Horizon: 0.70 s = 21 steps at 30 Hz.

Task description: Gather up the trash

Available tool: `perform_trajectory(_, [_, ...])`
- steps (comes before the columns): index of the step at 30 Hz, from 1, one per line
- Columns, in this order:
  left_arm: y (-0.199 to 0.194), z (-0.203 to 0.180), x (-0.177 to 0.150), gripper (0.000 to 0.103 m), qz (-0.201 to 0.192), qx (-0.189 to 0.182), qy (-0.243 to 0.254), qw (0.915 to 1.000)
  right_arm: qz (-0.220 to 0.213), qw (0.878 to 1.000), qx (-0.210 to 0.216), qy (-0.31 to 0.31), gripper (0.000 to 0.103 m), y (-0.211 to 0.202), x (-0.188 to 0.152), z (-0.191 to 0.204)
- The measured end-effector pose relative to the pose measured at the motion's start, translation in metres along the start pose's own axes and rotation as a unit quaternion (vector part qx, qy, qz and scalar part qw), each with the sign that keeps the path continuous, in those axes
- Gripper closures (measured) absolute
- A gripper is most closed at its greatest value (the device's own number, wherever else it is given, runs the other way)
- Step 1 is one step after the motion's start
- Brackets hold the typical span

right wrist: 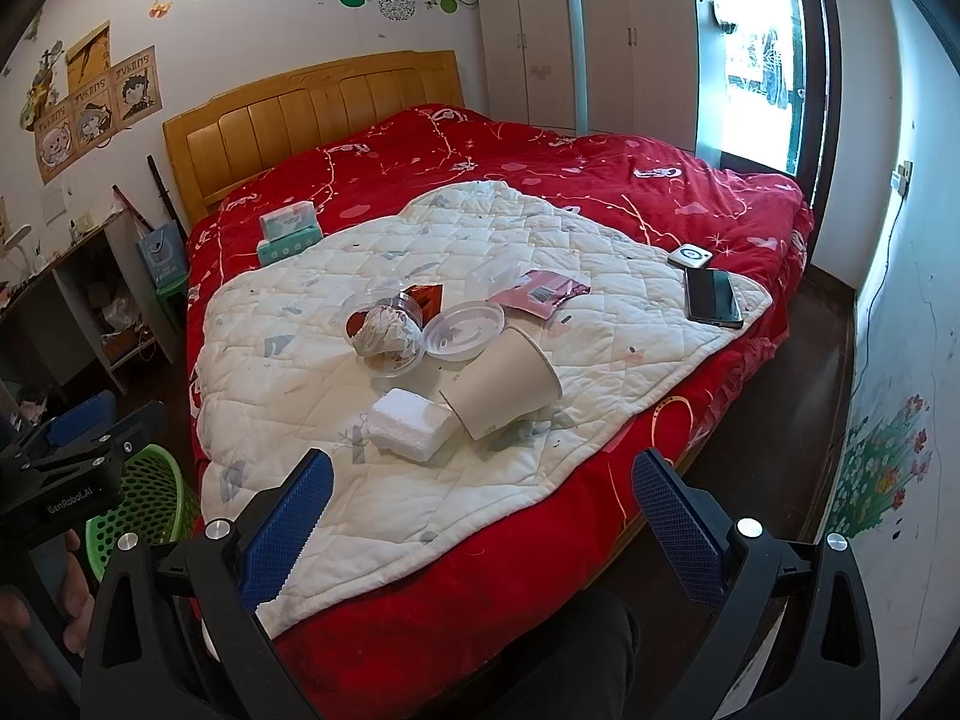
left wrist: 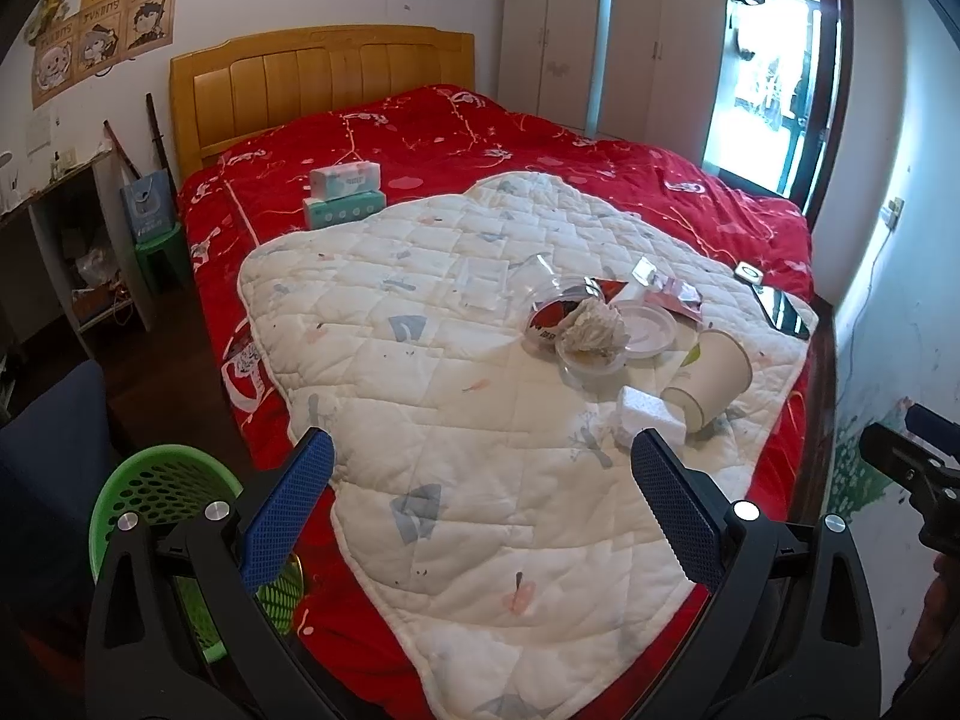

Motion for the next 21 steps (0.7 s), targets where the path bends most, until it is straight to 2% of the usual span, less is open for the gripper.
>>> perform_trajectory(21, [0.006, 0.009, -0.001, 0.005, 0.009, 0.007, -0.014, 0.9998, 0.007, 1.000, 0.006, -0.010, 0.006, 0.012, 0.002, 0.005])
Point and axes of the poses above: each gripper's, at about its wrist camera, not at the fingertips, and y roughly the way its jaws point, z to its left, x to its top, the point moved 5 cm from there along y, roughly the way its jaws point, and after that the axes turned 5 degrees about x, right-handed, at the moved point
